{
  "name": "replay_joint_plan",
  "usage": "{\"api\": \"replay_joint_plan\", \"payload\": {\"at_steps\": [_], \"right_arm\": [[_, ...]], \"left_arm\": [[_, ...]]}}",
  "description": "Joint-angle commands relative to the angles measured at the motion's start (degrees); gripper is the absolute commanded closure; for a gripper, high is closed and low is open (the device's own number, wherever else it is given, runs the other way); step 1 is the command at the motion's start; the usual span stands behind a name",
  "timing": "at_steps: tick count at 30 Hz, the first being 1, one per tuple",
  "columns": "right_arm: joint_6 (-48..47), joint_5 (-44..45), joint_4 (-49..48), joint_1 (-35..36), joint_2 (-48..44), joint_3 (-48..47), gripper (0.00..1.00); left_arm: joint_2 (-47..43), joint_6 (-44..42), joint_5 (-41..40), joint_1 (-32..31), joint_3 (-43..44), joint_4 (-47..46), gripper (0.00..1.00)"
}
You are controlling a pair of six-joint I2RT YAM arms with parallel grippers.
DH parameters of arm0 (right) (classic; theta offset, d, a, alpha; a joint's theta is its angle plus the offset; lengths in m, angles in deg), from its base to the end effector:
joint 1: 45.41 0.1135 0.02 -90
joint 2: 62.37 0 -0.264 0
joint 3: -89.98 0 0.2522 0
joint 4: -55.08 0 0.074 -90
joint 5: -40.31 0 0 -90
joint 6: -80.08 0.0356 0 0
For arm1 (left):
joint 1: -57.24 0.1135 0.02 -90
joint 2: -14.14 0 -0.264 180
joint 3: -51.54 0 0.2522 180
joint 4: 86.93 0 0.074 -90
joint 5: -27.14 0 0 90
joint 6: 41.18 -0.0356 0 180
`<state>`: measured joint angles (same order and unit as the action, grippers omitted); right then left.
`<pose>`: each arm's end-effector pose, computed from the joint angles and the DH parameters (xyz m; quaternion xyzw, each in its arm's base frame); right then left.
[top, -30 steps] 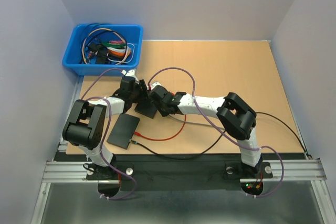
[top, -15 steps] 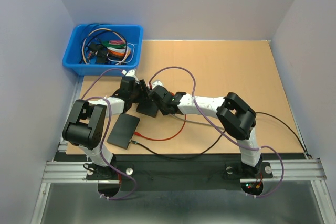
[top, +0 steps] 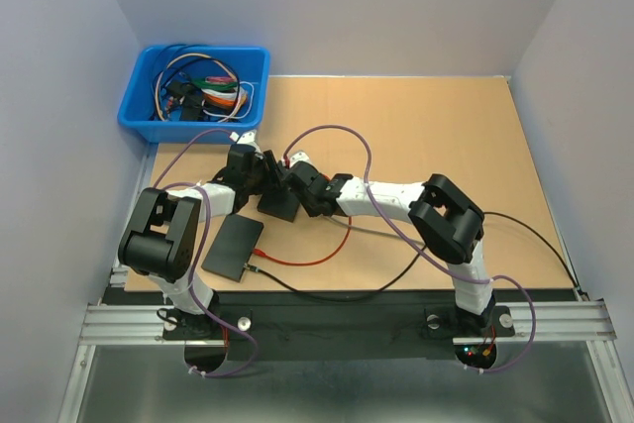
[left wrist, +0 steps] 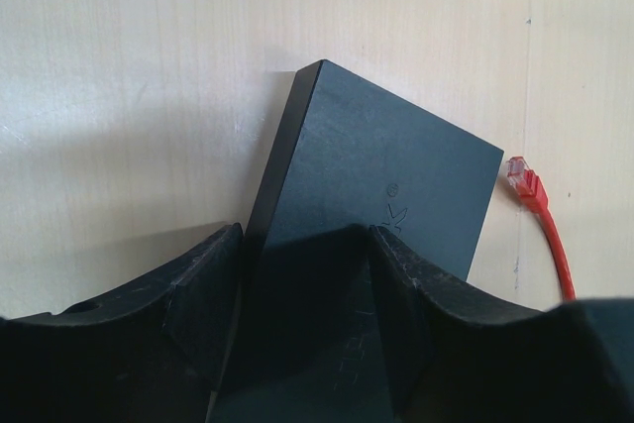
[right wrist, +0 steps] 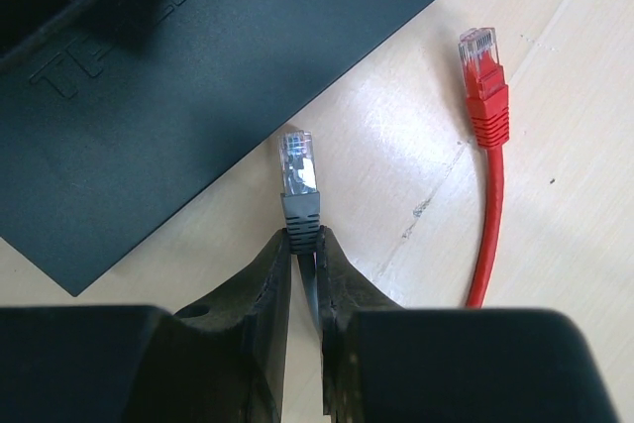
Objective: Insert the plug into the switch port
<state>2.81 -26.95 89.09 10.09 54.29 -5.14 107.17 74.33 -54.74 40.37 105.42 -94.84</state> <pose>0.2569 0.3494 0.1687 -0.2871 0.8932 0.0069 0.3460 0.3076 -0.0985 0.1612 -0.0308 0.8693 -0.2344 0.4340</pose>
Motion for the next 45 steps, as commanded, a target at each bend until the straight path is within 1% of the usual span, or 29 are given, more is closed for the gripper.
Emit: {"api": "replay_joint_plan", "payload": {"at_steps": [1,7,12,20,25,35,45], "right_arm": [[0.3,0.4,-2.3,0.0,-0.6,-2.4,0.99],[-0.3,-2.5,-2.3,0.0,-0.1,-4.1,1.0],[-0.7,-5.3,-2.3,0.5,-1.6,-3.8,1.0],[-0.4,-7.4,-1.7,0.7,0.1,-3.1,1.0],[0.3,-6.7,-1.6,1.0,-0.9,-1.0,1.0],[0.6,-2.0,-1.4,1.0,-5.1,3.6,1.0],[1.0,-1.9,-1.2,1.0,-5.1,3.4,0.99]], "left_arm": [[0.6,-1.2,2.1,-0.5,0.1,2.2,0.37],[0.5,-1.3,2.5,-0.6,0.2,2.1,0.37],[0.6,-1.5,2.7,-0.6,0.4,1.9,0.37],[0.5,-1.8,2.9,-0.6,0.7,1.7,0.37],[0.8,-2.2,2.9,-0.6,1.6,1.7,0.37],[2.2,-3.5,3.6,-0.6,3.4,1.3,0.37],[2.9,-4.5,4.3,-0.6,3.4,0.6,0.38]]}}
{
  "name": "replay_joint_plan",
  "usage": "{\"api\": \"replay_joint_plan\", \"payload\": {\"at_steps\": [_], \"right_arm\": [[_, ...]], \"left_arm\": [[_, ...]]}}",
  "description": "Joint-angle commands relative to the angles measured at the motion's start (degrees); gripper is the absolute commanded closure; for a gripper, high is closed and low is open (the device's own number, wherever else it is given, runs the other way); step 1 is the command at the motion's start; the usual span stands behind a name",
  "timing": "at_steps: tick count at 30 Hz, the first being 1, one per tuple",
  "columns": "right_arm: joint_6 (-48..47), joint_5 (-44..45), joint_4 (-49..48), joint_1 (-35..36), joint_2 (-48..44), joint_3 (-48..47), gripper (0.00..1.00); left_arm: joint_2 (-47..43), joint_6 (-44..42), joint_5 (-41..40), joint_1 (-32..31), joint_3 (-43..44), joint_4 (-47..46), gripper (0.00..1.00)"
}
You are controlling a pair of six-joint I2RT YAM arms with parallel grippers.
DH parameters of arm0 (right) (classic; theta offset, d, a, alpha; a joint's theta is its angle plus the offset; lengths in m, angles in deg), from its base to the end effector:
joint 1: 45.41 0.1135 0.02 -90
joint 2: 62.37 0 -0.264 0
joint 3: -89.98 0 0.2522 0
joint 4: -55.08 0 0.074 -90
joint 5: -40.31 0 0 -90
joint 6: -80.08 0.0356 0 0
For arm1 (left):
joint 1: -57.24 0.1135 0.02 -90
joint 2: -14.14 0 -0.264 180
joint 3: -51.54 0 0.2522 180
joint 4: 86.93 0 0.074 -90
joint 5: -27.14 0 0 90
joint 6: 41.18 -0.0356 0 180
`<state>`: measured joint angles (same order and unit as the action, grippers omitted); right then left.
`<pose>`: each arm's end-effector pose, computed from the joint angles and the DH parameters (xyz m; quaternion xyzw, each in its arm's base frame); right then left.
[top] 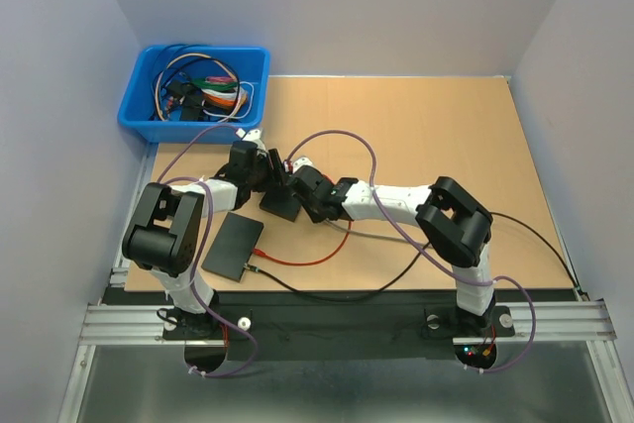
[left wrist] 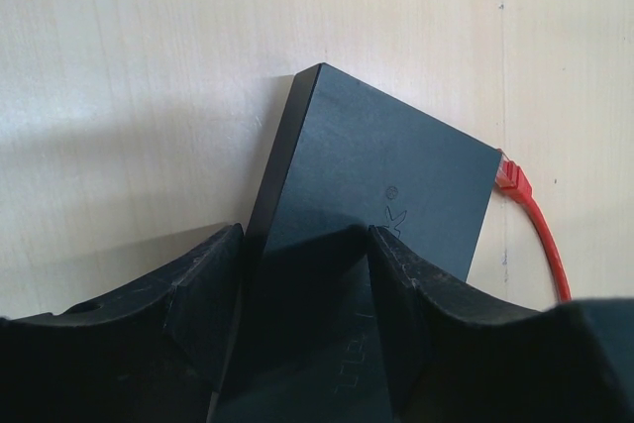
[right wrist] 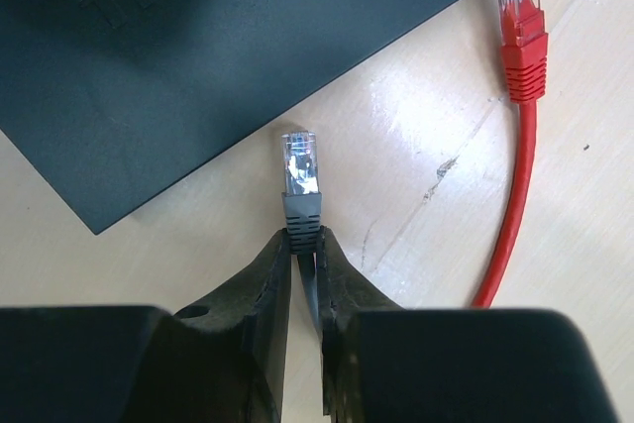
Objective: Insert the plug into the switch port
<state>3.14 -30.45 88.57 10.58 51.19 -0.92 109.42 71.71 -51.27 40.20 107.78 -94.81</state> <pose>0.2436 0.3401 0.1690 -0.2999 0.8956 0.0310 0.3271 0.3166 -0.1045 0.1612 0.0053 0.8680 -0.2495 0.4293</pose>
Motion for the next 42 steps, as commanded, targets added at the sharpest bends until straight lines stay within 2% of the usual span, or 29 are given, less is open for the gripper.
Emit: {"api": "replay_joint_plan", "payload": {"at_steps": [1,17,31,42], "right_arm": [[0.7,2.0,-0.7,0.5,-1.9,-1.1,1.0],[-0.4,0.8,0.0,0.4,2.0,-6.5,1.0],[-0.1,2.2,0.3,0.5,3.1,-6.2,1.0],[-12.0,-5.9,-4.7,0.3,1.4,-3.6,0.99]], "left_arm": [[0.5,-1.9,0.8,-0.5,0.9,0.6,0.38],[0.5,-2.2,1.3,-0.5,0.7,0.3,0.38],[0.5,-2.5,1.4,-0.5,0.8,0.3,0.39],[2.4,-5.4,5.0,-1.7,2.9,0.5,0.41]]}}
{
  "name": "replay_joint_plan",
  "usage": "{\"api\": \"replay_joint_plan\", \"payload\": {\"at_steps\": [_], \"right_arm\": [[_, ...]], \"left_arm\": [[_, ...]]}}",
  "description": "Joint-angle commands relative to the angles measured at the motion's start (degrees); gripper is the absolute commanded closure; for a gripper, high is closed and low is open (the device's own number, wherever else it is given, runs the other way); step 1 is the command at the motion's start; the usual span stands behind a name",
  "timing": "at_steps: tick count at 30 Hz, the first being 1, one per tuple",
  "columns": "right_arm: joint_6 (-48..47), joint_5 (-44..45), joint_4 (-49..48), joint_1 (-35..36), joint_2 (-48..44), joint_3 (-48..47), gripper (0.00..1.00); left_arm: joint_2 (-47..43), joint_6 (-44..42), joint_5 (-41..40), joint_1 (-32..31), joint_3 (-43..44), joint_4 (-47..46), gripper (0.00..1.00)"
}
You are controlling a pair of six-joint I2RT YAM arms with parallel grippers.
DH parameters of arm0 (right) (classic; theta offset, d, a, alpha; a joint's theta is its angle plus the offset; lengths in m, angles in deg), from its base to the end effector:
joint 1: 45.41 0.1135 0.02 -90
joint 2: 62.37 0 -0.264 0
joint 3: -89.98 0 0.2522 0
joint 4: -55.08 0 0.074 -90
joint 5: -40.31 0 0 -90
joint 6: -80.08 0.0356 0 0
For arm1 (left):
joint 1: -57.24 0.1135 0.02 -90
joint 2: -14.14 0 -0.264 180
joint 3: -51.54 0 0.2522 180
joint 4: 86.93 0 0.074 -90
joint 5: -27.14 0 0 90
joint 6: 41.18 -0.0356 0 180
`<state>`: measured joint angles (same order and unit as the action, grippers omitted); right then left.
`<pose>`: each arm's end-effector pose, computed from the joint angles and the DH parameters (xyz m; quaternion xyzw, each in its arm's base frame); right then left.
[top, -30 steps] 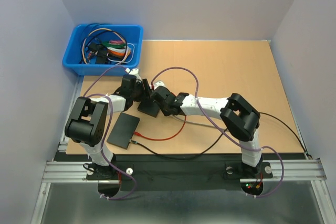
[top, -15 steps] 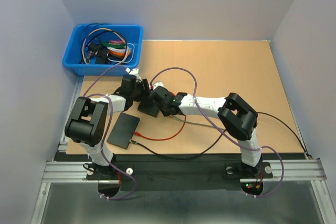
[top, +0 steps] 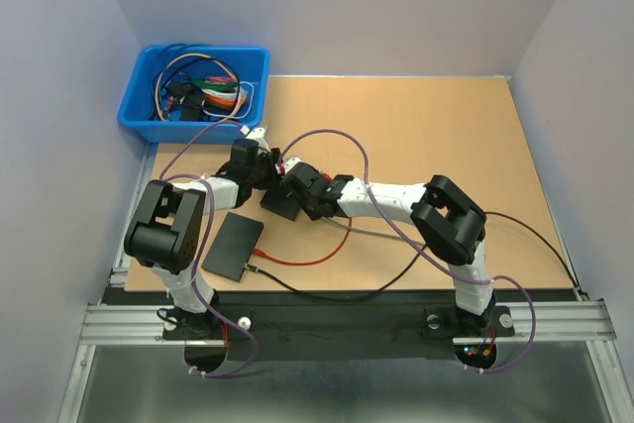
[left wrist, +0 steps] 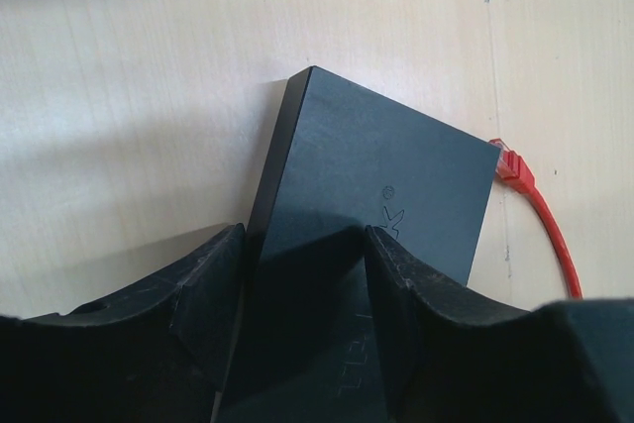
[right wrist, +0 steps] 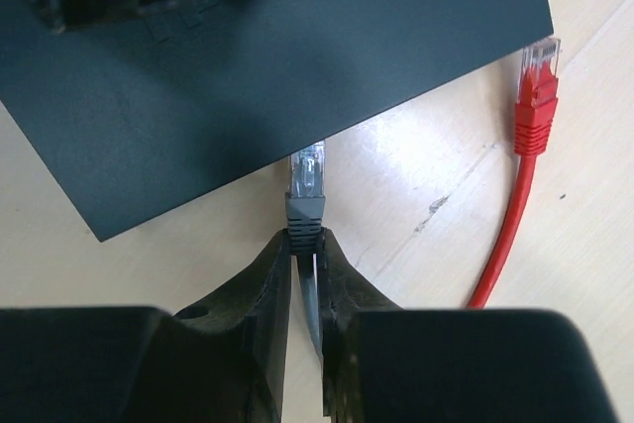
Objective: Insert the plug into the switch port
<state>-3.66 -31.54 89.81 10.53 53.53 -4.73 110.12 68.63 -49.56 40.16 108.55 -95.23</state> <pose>0.2505 0.3508 0.1705 -0.3547 0.8762 0.0203 0.3257 0.3198 -0.1068 0.1620 0.0367 0.8642 -0.2510 0.4345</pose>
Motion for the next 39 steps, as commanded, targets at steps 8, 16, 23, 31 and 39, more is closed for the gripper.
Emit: {"api": "replay_joint_plan", "payload": {"at_steps": [8,16,23,31,39], "right_arm": [[-9.0,-4.9,-13.4,-2.3,-4.2,6.1,0.99],[-10.3,-6.0,-18.6,-6.3,-6.5,10.0,1.0],[-10.8,-6.3,-20.5,-7.3,-6.1,9.6,1.0],[-15.0,-7.8,-26.2,-7.4,-7.8,12.5,1.0],[-18.8,-11.4,-30.9,-9.6,-9.1,15.0,1.0]], "left_arm": [[1.7,-3.3,3.9,-2.3,2.2,1.0,0.42],[1.7,-4.2,3.9,-3.2,2.2,1.4,0.42],[2.1,-4.8,3.8,-3.9,2.7,1.9,0.42],[2.5,-6.2,3.9,-4.4,3.5,2.4,0.42],[5.0,-8.7,3.1,-4.5,7.6,5.1,0.42]]}}
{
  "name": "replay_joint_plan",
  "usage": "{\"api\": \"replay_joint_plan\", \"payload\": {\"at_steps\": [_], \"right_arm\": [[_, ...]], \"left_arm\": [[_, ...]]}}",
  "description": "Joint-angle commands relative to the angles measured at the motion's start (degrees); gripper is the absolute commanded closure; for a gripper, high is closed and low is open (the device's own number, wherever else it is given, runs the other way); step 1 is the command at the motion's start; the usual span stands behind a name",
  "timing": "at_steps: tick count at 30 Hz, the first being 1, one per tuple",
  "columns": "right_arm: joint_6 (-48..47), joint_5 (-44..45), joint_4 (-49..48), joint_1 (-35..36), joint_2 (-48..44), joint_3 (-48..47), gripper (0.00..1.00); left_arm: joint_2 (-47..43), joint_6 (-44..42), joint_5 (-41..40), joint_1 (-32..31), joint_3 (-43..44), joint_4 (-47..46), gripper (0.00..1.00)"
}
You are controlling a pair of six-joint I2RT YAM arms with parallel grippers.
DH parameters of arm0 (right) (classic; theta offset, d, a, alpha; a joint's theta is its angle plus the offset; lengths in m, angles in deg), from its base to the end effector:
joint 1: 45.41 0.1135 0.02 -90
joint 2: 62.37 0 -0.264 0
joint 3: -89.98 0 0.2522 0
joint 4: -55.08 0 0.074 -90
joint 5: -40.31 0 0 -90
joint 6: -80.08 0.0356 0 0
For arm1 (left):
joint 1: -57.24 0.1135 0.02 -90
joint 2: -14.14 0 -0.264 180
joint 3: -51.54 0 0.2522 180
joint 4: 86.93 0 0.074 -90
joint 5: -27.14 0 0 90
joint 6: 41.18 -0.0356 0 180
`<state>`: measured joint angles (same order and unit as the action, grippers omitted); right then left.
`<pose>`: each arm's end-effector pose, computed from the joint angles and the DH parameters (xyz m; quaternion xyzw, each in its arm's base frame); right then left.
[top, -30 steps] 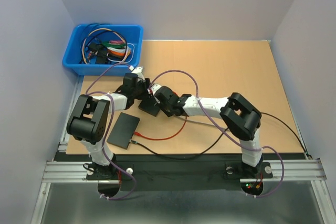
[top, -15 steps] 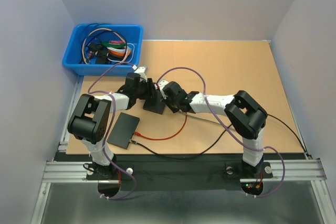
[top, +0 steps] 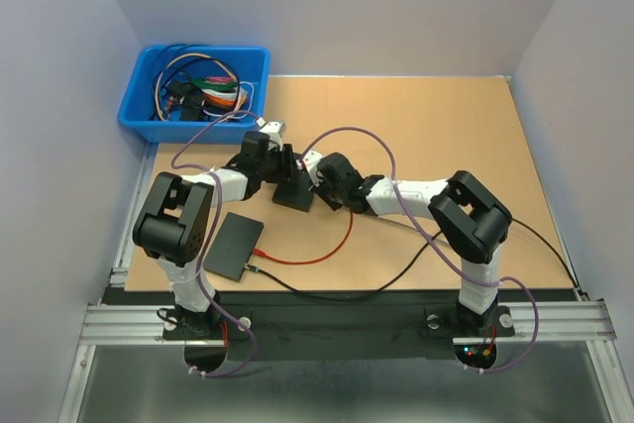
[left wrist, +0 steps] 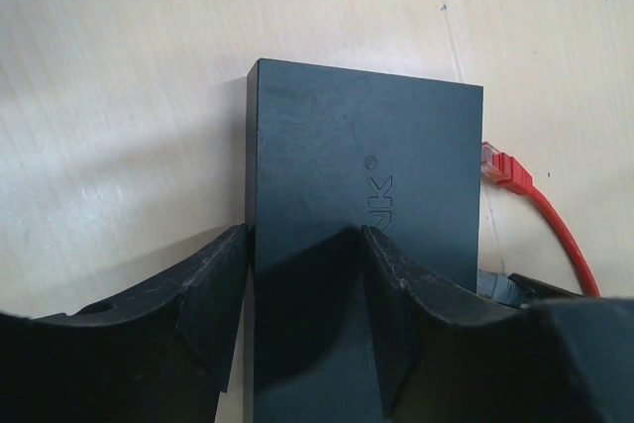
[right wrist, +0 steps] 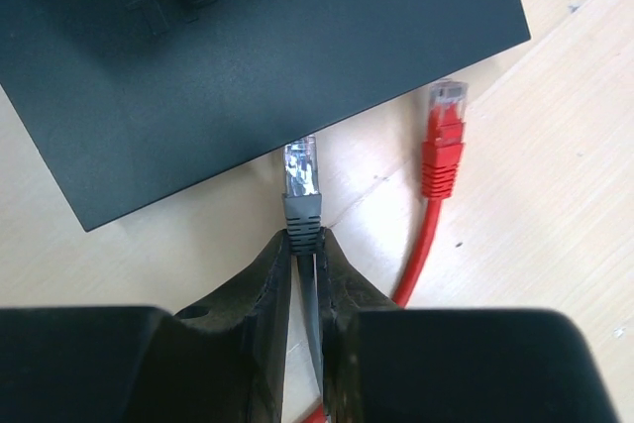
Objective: Insert the plug into the switch port
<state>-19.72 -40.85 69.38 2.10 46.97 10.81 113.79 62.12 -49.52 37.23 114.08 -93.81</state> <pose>0.2765 0.2938 0.1594 -0.4147 0.8211 0.0574 0.3881 0.3347 -0.1306 0.1669 0.1082 0.8563 -0.2383 0.4453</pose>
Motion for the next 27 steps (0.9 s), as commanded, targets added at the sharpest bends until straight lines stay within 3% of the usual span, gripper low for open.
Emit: {"api": "replay_joint_plan", "payload": {"at_steps": [1,16,27], "right_arm": [[-2.9,-2.2,-10.7,-1.6,-2.3,-0.6,1.0],[-7.4,-6.7,-20.2,-5.8,-0.8,1.1,1.0],[-8.1,-8.4,-23.3,-6.5,4.1,-3.9,1.0]], "left_arm": [[1.6,-3.4,3.4,-1.5,2.5,3.9,0.42],[6.8,-10.2,7.3,-2.1,10.2,8.9,0.44],[9.9,-12.7,6.6,-5.6,13.5,12.6,0.44]]}}
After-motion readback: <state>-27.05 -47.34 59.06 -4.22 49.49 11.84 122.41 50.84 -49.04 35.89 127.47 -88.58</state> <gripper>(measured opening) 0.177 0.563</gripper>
